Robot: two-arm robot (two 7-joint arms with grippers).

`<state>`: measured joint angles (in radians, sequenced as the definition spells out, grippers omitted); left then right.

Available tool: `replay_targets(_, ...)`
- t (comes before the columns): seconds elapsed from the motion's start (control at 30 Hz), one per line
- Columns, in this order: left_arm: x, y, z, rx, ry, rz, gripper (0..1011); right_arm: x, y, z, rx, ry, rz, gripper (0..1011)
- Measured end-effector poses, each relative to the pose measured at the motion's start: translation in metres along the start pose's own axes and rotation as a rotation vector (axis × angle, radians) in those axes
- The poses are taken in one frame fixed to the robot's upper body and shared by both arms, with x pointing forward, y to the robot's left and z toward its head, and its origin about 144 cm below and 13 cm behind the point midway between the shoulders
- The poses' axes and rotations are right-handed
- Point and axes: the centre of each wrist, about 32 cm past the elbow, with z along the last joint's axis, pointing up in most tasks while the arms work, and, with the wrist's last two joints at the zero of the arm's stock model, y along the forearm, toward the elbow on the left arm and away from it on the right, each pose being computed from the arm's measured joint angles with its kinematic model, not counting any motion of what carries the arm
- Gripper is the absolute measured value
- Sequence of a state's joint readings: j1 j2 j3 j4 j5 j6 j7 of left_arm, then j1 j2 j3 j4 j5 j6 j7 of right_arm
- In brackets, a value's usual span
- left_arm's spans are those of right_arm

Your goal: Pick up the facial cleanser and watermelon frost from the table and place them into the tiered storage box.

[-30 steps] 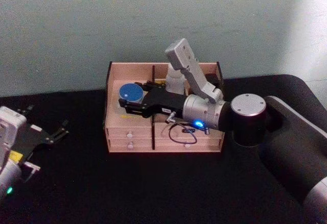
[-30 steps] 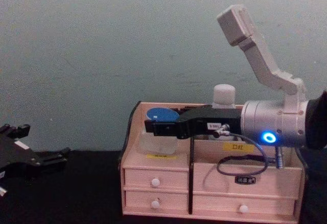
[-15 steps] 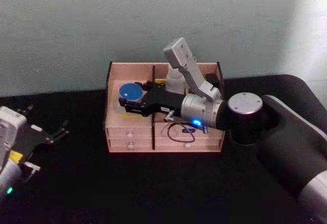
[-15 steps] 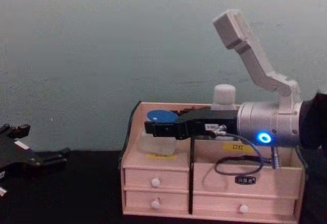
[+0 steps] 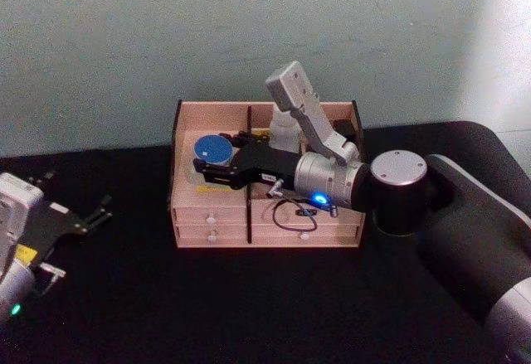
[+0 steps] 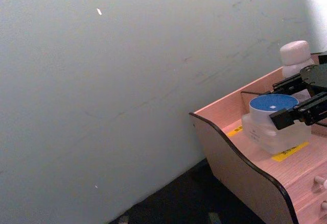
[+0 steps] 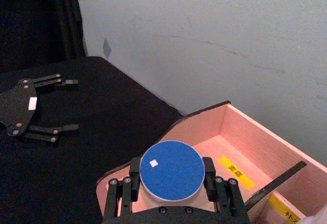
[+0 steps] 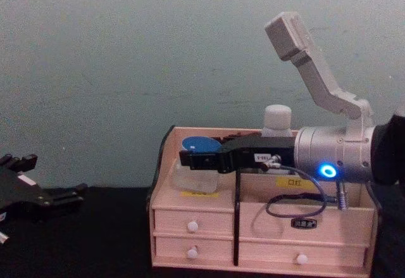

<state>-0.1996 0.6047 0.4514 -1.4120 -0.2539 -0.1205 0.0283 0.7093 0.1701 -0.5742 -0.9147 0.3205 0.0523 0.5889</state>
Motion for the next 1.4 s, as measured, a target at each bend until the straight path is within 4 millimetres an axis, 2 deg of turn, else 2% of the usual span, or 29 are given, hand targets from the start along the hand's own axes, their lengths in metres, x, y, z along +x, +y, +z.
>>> replay_targets(0.13,0.000,0.000,0.000,0.000,0.000,0.000,1001,0.000,0.000,0.000,0.000,0.000,0.000,717)
replay_targets(0.23,0.000,0.000,0.000,0.000,0.000,0.000,1001,0.000,0.000,0.000,0.001,0.000,0.000,765)
replay_targets(0.27,0.000,0.000,0.000,0.000,0.000,0.000,1001,0.000,0.000,0.000,0.001,0.000,0.000,821)
replay_targets(0.33,0.000,0.000,0.000,0.000,0.000,0.000,1001,0.000,0.000,0.000,0.001,0.000,0.000,852)
replay_targets(0.43,0.000,0.000,0.000,0.000,0.000,0.000,1001,0.000,0.000,0.000,0.002,0.000,0.000,956)
replay_targets(0.53,0.000,0.000,0.000,0.000,0.000,0.000,1002,0.000,0.000,0.000,0.002,0.000,0.000,1002)
replay_targets(1.0,0.000,0.000,0.000,0.000,0.000,0.000,1001,0.000,0.000,0.000,0.002,-0.002,0.000,1002)
replay_targets(1.23,0.000,0.000,0.000,0.000,0.000,0.000,1001,-0.006,-0.020,0.004,0.064,-0.039,0.005,1002)
replay_targets(1.4,0.000,0.000,0.000,0.000,0.000,0.000,1001,-0.013,-0.042,0.005,0.107,-0.047,0.027,1002)
